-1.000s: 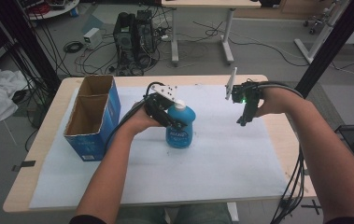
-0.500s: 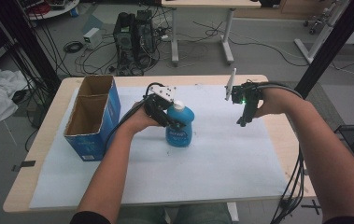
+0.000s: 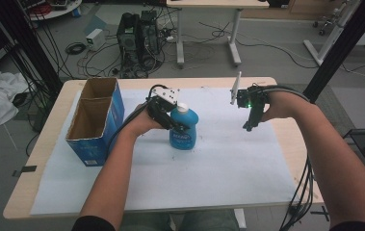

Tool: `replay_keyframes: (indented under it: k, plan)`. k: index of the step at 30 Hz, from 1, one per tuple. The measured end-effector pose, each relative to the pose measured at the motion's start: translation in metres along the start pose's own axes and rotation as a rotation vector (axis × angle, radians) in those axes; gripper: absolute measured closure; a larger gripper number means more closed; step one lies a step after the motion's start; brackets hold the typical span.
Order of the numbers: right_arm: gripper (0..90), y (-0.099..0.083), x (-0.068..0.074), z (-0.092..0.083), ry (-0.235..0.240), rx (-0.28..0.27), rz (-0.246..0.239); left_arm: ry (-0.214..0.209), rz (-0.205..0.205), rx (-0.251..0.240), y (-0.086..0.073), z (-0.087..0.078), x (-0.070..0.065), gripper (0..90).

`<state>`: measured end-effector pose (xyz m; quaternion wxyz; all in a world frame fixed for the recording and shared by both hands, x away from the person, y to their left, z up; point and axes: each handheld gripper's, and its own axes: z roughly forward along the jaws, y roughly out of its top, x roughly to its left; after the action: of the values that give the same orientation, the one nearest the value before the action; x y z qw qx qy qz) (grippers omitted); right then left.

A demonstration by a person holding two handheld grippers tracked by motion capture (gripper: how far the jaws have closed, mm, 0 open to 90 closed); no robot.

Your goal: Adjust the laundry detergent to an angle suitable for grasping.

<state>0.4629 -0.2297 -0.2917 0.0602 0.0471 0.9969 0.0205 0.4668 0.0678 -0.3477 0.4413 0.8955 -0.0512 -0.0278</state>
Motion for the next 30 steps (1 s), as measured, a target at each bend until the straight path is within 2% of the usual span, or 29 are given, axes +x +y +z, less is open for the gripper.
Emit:
replay_keyframes:
  k: [3, 5, 6, 8, 9, 11, 12, 15, 18, 19, 20, 23, 24, 26, 30]
  plan:
    - [13.3, 0.0009, 0.001, 0.0008, 0.002, -0.004, 0.015, -0.006, 0.011, 0.011, -0.0027, -0.0001, 0.0022, 44.4]
    - [13.3, 0.0008, 0.0004, 0.0014, 0.002, -0.004, 0.006, -0.012, -0.02, -0.018, -0.004, 0.0014, 0.0008, 44.4]
    - [13.3, 0.0005, 0.0004, 0.0017, 0.002, -0.005, 0.008, -0.009, -0.005, 0.003, -0.0037, 0.0, 0.0025, 44.3]
    - [13.3, 0.0002, 0.0012, 0.0016, 0.002, -0.002, 0.021, -0.014, -0.023, -0.025, -0.0052, 0.0013, 0.002, 44.1]
    - [13.3, 0.0002, 0.0011, 0.0016, 0.002, -0.004, 0.02, -0.017, -0.023, -0.024, -0.0061, 0.0008, 0.0035, 43.8]
    - [13.3, -0.0004, 0.0002, 0.0006, -0.001, 0.0, 0.007, -0.03, -0.058, -0.036, -0.0078, 0.0004, 0.0055, 43.2]
    - [13.3, -0.0005, -0.0001, 0.0007, 0.0, -0.004, 0.002, -0.036, -0.05, -0.03, -0.0079, -0.0001, 0.0063, 42.2]
    - [13.3, -0.0005, 0.001, 0.0003, 0.001, -0.001, 0.011, -0.055, -0.059, -0.044, -0.0075, 0.0019, 0.0061, 39.1]
    - [13.3, -0.0004, 0.0021, 0.0, -0.001, -0.003, 0.02, -0.044, -0.062, -0.041, -0.0057, 0.0024, 0.0054, 35.3]
    - [13.3, -0.0004, 0.0027, -0.0004, -0.001, -0.005, 0.025, -0.04, -0.076, -0.042, -0.0054, 0.0025, 0.0048, 34.0]
    - [13.3, -0.0006, 0.002, -0.001, -0.001, 0.0, 0.012, -0.038, -0.072, -0.028, -0.0048, 0.0018, 0.0056, 32.4]
    - [13.3, -0.0007, 0.0029, -0.0017, -0.003, 0.0, 0.01, -0.032, -0.086, -0.038, -0.0041, 0.0022, 0.004, 32.0]
    - [13.3, -0.0007, 0.0042, -0.002, -0.004, -0.002, 0.025, -0.027, -0.086, -0.03, -0.0035, 0.0013, 0.0039, 30.6]
    - [13.3, -0.0012, 0.0031, -0.0026, -0.006, -0.004, 0.007, -0.02, -0.089, -0.034, -0.0022, -0.0005, 0.0026, 30.0]
    - [13.3, -0.0009, 0.0042, -0.0037, -0.008, -0.009, 0.007, -0.007, -0.101, -0.033, -0.0007, -0.0052, 0.0, 29.9]
